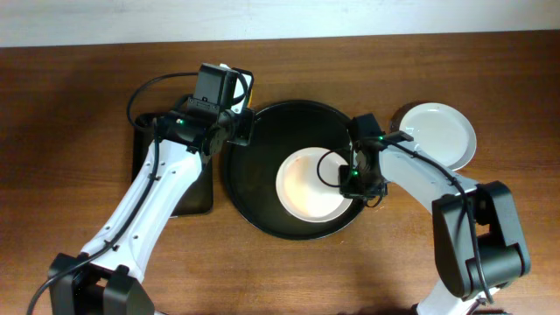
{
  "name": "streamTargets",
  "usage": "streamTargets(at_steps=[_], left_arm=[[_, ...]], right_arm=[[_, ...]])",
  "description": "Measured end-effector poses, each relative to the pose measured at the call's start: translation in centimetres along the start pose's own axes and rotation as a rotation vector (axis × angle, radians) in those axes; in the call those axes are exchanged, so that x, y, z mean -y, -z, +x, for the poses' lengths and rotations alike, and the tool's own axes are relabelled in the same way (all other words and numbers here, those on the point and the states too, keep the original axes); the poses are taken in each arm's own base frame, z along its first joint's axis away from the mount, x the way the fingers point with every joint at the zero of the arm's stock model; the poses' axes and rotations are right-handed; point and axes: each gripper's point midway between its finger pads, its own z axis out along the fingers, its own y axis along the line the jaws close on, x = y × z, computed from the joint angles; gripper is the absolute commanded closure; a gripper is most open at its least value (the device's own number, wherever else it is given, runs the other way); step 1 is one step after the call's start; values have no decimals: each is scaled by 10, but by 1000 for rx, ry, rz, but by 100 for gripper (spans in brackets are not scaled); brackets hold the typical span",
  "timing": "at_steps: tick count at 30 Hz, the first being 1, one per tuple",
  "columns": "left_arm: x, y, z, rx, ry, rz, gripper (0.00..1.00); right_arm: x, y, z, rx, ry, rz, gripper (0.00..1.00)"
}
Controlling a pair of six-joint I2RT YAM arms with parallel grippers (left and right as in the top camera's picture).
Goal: Clean dirty plates on tray and stack at the side
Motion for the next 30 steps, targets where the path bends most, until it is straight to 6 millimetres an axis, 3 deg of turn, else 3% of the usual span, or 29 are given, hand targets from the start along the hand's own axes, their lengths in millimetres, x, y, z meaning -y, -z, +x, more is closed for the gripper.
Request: streamTargets(at_steps=[4,9,12,16,19,22,25,27,28,30], left_arm=[[0,0,1,-3,0,1,100],[0,0,5,-21,0,3,100],[0,0,8,-32,-1,2,100],[0,0,10,-40,-1,2,100],[0,0,13,-55,-1,2,100],[0,1,17,-69,-2,2,100],[0,1,17,-70,-2,2,100],[0,1,17,-70,-1,1,100],[0,1,17,-71,-2,1,100],[0,1,17,-71,-2,2,100]], right_arm=[[-7,33,-21,17,42,22,96],[-20,107,-54,94,101,52,96],[-18,122,-44,48,132,70,96],[-10,120,-20,-64,188,94,96],[-9,98,-8,-195,244,81,96],[-2,62,2,-349,324,88,96],[8,53,2,-379,359,132,96],[17,54,-1,-377,383,187,85],[20,54,-2,-375,386,205,54],[25,56,-2,-382,395,231,34]])
